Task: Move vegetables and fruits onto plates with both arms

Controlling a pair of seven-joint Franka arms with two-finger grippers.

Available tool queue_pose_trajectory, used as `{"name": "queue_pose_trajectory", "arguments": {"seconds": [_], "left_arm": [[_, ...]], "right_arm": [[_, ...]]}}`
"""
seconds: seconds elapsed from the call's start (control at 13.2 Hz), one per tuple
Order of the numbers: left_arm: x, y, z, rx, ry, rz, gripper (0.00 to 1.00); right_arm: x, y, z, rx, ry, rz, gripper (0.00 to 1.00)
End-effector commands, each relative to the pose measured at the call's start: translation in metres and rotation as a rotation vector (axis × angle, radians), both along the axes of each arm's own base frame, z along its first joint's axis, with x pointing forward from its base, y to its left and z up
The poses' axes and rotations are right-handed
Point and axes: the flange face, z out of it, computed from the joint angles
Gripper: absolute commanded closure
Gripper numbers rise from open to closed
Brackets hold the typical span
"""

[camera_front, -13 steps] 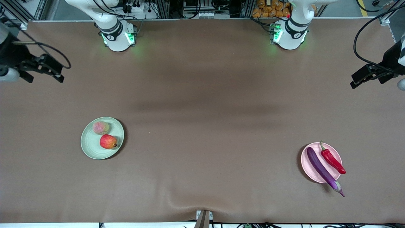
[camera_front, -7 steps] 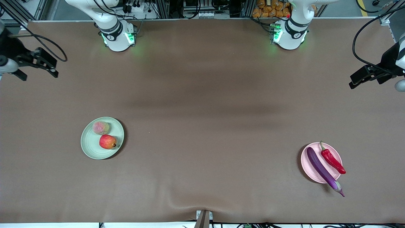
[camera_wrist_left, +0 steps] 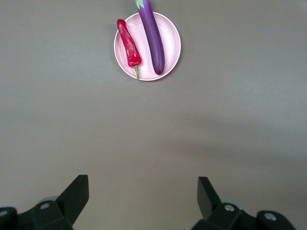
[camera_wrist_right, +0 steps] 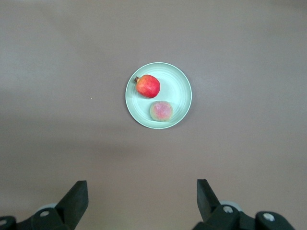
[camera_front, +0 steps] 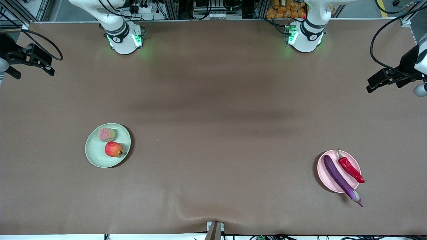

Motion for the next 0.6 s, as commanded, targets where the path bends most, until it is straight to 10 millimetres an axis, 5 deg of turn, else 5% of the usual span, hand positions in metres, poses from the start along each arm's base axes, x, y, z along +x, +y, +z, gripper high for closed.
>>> {"name": "queue_pose_trajectory", "arguments": {"seconds": [0.0, 0.3, 0.53], "left_arm": [[-0.005, 0.001, 0.006, 0.000, 0.021, -0.026, 0.00], [-0.023, -0.030, 0.010, 0.009, 0.092, -0.088, 0.00], [-0.031, -0.025, 0.020, 0.009, 0.100, -0.085, 0.00]], "right_arm": [[0.003, 0.000, 0.004, 0.013, -0.002, 0.008, 0.00], [0.003, 0.001, 0.003, 0.013, 0.001, 0.009, 0.00], [0.003, 0.001, 0.001, 0.013, 0.004, 0.009, 0.00]]}}
